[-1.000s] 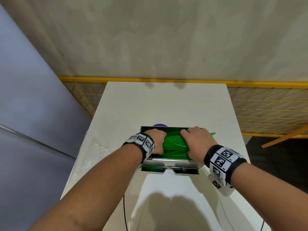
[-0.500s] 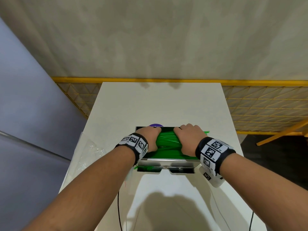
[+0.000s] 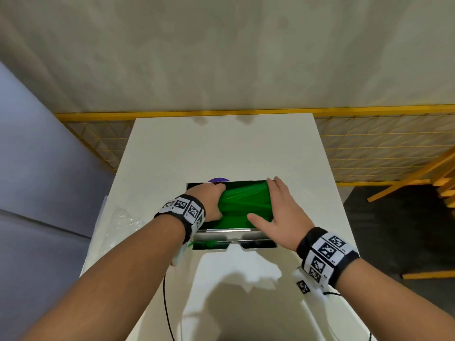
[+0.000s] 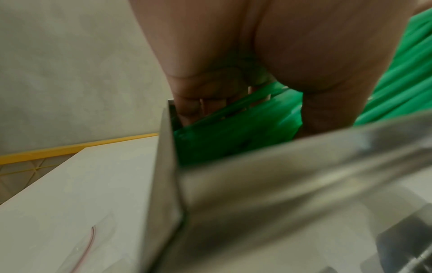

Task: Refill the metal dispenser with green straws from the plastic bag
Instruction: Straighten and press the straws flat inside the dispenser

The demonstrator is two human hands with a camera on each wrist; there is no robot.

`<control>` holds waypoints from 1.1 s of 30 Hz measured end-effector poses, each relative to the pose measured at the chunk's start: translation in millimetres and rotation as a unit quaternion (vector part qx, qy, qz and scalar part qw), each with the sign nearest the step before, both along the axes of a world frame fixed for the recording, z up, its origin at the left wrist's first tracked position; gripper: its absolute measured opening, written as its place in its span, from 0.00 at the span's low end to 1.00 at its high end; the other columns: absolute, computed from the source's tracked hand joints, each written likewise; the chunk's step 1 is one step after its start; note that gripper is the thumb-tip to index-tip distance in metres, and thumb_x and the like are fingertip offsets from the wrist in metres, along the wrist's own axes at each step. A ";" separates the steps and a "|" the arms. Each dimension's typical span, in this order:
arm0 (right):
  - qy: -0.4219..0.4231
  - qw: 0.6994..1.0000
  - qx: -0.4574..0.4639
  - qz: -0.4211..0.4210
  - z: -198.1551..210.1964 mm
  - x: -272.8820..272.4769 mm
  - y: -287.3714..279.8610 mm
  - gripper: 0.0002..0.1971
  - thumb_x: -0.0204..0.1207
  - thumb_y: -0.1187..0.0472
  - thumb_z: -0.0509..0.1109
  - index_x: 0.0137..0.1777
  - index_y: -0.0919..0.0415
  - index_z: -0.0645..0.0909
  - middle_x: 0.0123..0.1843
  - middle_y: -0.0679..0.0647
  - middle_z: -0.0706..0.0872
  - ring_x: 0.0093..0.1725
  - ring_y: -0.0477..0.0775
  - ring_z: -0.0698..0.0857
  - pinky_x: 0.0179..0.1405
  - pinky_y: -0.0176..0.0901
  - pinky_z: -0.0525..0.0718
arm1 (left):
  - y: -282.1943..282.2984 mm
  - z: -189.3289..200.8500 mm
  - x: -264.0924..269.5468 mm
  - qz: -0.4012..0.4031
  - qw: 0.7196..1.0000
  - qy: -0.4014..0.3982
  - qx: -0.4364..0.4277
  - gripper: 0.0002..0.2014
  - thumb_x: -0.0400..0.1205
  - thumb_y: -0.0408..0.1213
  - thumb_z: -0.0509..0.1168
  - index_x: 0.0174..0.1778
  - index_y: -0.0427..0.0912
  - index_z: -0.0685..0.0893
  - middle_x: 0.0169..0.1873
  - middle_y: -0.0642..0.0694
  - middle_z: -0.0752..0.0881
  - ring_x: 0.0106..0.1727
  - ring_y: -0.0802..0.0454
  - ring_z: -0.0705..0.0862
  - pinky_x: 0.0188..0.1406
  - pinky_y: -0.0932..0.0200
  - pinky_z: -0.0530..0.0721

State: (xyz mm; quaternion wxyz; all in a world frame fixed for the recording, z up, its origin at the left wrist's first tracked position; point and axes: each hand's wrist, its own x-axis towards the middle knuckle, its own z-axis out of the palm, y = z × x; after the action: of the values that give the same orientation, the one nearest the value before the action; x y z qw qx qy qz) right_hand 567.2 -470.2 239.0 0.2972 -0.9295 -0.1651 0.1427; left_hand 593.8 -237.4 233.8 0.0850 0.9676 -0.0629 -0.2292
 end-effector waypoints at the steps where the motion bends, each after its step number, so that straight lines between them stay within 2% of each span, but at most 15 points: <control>1: -0.003 1.000 0.006 -0.006 -3.3 0.7 -0.3 0.51 0.75 0.33 0.65 0.88 0.59 0.45 0.90 0.55 0.46 0.88 0.52 0.53 0.84 0.44 0.58 | -0.6 -0.4 0.2 0.000 1.000 0.003 -0.001 0.18 0.70 0.43 0.76 0.52 0.48 0.79 0.46 0.50 0.85 0.46 0.48 0.85 0.46 0.52 0.87; 3: -0.019 1.000 -0.007 0.002 -5.8 0.9 -3.4 0.50 0.75 0.33 0.64 0.88 0.60 0.48 0.90 0.55 0.47 0.88 0.51 0.51 0.86 0.45 0.56 | -2.8 -1.7 0.2 0.002 1.000 0.006 -0.012 0.19 0.69 0.42 0.76 0.54 0.48 0.80 0.47 0.49 0.86 0.49 0.47 0.86 0.48 0.50 0.88; 5: -0.029 0.999 -0.010 0.016 -6.3 -0.8 -7.7 0.49 0.75 0.35 0.65 0.88 0.60 0.50 0.90 0.55 0.49 0.88 0.52 0.53 0.86 0.48 0.58 | -6.1 -3.5 0.2 0.003 1.000 0.010 -0.023 0.26 0.69 0.41 0.76 0.64 0.48 0.80 0.53 0.48 0.87 0.53 0.46 0.87 0.54 0.50 0.88; 7: -0.027 0.999 0.025 0.007 -5.3 -2.8 -12.8 0.46 0.75 0.41 0.69 0.87 0.59 0.53 0.87 0.55 0.58 0.85 0.53 0.61 0.83 0.46 0.64 | -8.5 -5.1 1.1 0.001 1.000 0.018 -0.021 0.35 0.70 0.41 0.76 0.75 0.48 0.75 0.60 0.47 0.86 0.58 0.46 0.86 0.58 0.49 0.87; 9: -0.027 0.998 0.049 -0.013 -3.6 -3.7 -19.8 0.43 0.74 0.47 0.70 0.86 0.59 0.58 0.81 0.54 0.69 0.80 0.53 0.67 0.77 0.42 0.67 | -10.6 -6.0 1.5 -0.005 0.999 0.033 0.000 0.39 0.69 0.42 0.76 0.79 0.51 0.71 0.61 0.47 0.85 0.59 0.44 0.86 0.58 0.47 0.88; 10: -0.030 0.998 0.044 -0.019 -2.1 -3.7 -22.8 0.41 0.73 0.48 0.69 0.85 0.59 0.61 0.78 0.54 0.72 0.77 0.53 0.68 0.76 0.42 0.68 | -11.7 -5.9 1.7 -0.011 0.999 0.040 0.012 0.38 0.69 0.43 0.75 0.77 0.52 0.72 0.60 0.48 0.86 0.58 0.44 0.86 0.56 0.47 0.89; 12: -0.033 0.999 0.030 -0.017 1.0 -3.0 -25.5 0.41 0.69 0.48 0.65 0.83 0.60 0.64 0.74 0.54 0.76 0.73 0.54 0.70 0.72 0.44 0.72 | -14.3 -3.4 2.9 -0.029 0.998 0.051 0.034 0.29 0.68 0.42 0.73 0.68 0.52 0.79 0.54 0.48 0.85 0.55 0.45 0.87 0.52 0.46 0.90; 15: -0.020 0.999 0.032 -0.012 4.7 0.6 -24.4 0.41 0.66 0.49 0.64 0.82 0.59 0.66 0.69 0.54 0.78 0.67 0.54 0.73 0.62 0.40 0.72 | -16.5 0.8 5.8 -0.037 0.996 0.072 0.042 0.19 0.69 0.40 0.72 0.57 0.49 0.83 0.50 0.47 0.81 0.52 0.45 0.84 0.52 0.45 0.90; 19: 0.010 0.997 0.074 -0.018 11.0 3.4 -23.2 0.42 0.67 0.52 0.69 0.84 0.53 0.60 0.67 0.49 0.73 0.61 0.52 0.79 0.58 0.42 0.80 | -15.4 -1.6 9.5 -0.028 0.995 0.088 0.022 0.17 0.68 0.37 0.73 0.53 0.48 0.83 0.47 0.48 0.84 0.47 0.46 0.86 0.47 0.49 0.90; 23: -0.006 0.996 0.081 -0.032 18.6 -2.7 -17.8 0.46 0.67 0.56 0.73 0.84 0.48 0.53 0.68 0.44 0.62 0.50 0.47 0.81 0.47 0.41 0.85 | -16.8 -5.0 9.3 -0.023 0.995 0.097 0.028 0.20 0.70 0.35 0.73 0.57 0.49 0.79 0.43 0.47 0.85 0.44 0.47 0.87 0.44 0.49 0.91; 25: -0.018 0.997 0.073 -0.028 19.2 -4.9 -15.2 0.46 0.66 0.57 0.73 0.83 0.49 0.54 0.68 0.44 0.61 0.50 0.48 0.81 0.48 0.41 0.86 | -17.4 -5.5 10.1 -0.026 0.994 0.103 0.026 0.21 0.70 0.35 0.72 0.59 0.49 0.78 0.44 0.47 0.86 0.44 0.47 0.87 0.44 0.50 0.92; 28: -0.004 0.993 0.105 -0.049 13.2 -7.2 -14.6 0.40 0.68 0.67 0.70 0.81 0.51 0.61 0.66 0.48 0.65 0.55 0.46 0.78 0.53 0.33 0.82 | -16.6 -6.1 12.0 -0.029 0.992 0.118 0.025 0.19 0.70 0.35 0.72 0.58 0.49 0.81 0.45 0.47 0.87 0.45 0.47 0.87 0.45 0.49 0.92; 30: -0.016 0.983 0.145 -0.114 8.4 -5.9 -19.4 0.34 0.70 0.75 0.66 0.76 0.53 0.70 0.64 0.50 0.70 0.55 0.42 0.78 0.52 0.26 0.79 | -15.8 -7.0 12.7 -0.032 0.991 0.123 0.030 0.19 0.69 0.36 0.72 0.57 0.49 0.82 0.44 0.48 0.87 0.44 0.47 0.88 0.45 0.49 0.92; 31: -0.034 0.978 0.146 -0.143 5.7 -4.0 -23.2 0.30 0.71 0.76 0.66 0.72 0.54 0.75 0.62 0.51 0.73 0.53 0.42 0.78 0.52 0.27 0.80 | -15.7 -6.7 13.0 -0.036 0.991 0.123 0.035 0.18 0.69 0.37 0.72 0.56 0.49 0.83 0.43 0.48 0.87 0.44 0.47 0.88 0.45 0.49 0.92; 33: -0.061 0.979 0.111 -0.161 0.0 1.2 -30.9 0.19 0.73 0.75 0.68 0.59 0.56 0.83 0.53 0.52 0.81 0.47 0.46 0.81 0.50 0.36 0.83 | -15.0 -4.3 13.7 -0.038 0.991 0.122 0.039 0.17 0.68 0.38 0.73 0.53 0.49 0.84 0.42 0.49 0.87 0.43 0.48 0.87 0.44 0.49 0.92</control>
State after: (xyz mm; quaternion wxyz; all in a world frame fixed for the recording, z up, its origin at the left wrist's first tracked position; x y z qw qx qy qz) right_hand 568.4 -501.0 239.0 0.4073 -0.9120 -0.0454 0.0169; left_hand 607.4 -252.4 229.5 0.0455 0.9320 -0.0795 -0.3506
